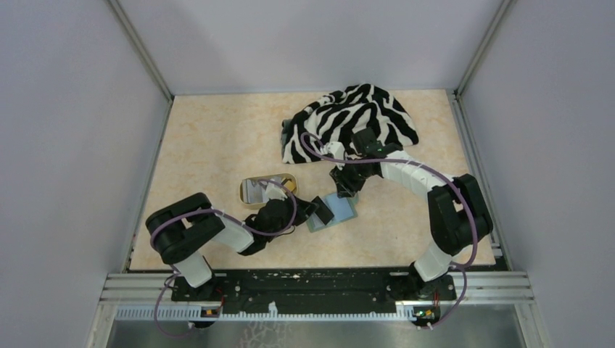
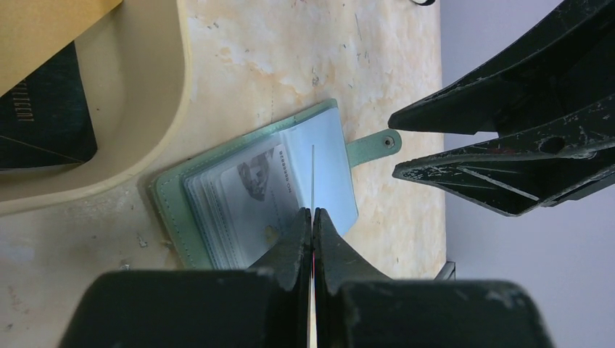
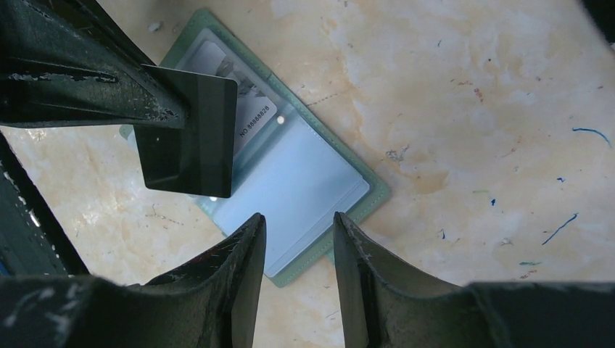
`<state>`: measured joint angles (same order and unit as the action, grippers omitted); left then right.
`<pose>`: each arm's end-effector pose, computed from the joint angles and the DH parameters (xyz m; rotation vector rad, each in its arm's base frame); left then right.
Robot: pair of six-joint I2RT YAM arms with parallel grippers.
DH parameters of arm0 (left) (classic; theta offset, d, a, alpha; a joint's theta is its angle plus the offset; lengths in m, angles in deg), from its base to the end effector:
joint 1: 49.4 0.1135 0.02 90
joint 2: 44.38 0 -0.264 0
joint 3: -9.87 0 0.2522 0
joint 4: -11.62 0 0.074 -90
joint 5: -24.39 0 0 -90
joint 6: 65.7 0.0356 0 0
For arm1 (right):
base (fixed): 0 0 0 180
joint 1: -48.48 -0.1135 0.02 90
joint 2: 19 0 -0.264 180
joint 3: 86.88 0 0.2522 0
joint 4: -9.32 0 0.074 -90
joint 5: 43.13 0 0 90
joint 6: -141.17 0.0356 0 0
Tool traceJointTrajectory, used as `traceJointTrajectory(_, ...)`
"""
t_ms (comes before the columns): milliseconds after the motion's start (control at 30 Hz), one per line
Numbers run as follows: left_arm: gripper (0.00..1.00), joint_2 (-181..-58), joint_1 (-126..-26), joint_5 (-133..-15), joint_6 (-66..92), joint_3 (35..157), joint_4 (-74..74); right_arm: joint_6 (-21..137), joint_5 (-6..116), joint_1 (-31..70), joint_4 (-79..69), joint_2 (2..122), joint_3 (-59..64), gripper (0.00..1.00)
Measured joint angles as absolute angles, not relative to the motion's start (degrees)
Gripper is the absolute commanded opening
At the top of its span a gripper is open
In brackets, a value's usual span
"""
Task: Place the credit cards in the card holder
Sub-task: Insert the credit card into the card holder.
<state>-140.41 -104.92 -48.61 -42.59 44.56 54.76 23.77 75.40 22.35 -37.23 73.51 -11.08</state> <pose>0.1622 -0.2178 0.1210 -0.4220 2.0097 -1.1482 0.2802 0.1564 0.2107 -1.3104 2.2494 0.6538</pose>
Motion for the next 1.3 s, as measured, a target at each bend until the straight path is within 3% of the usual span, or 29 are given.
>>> traceJointTrajectory(900,0.0,-146.14,-104.92,-49.6,-46.94,46.2,56.32,22.72,68.32,19.34,-39.68,80.5,-9.97,0.39)
traceJointTrajectory(1300,0.0,-146.29,-104.92,-50.08,-49.98,52.21,45.61,22.7,68.32,19.34,-39.75,80.5,-9.97,0.39)
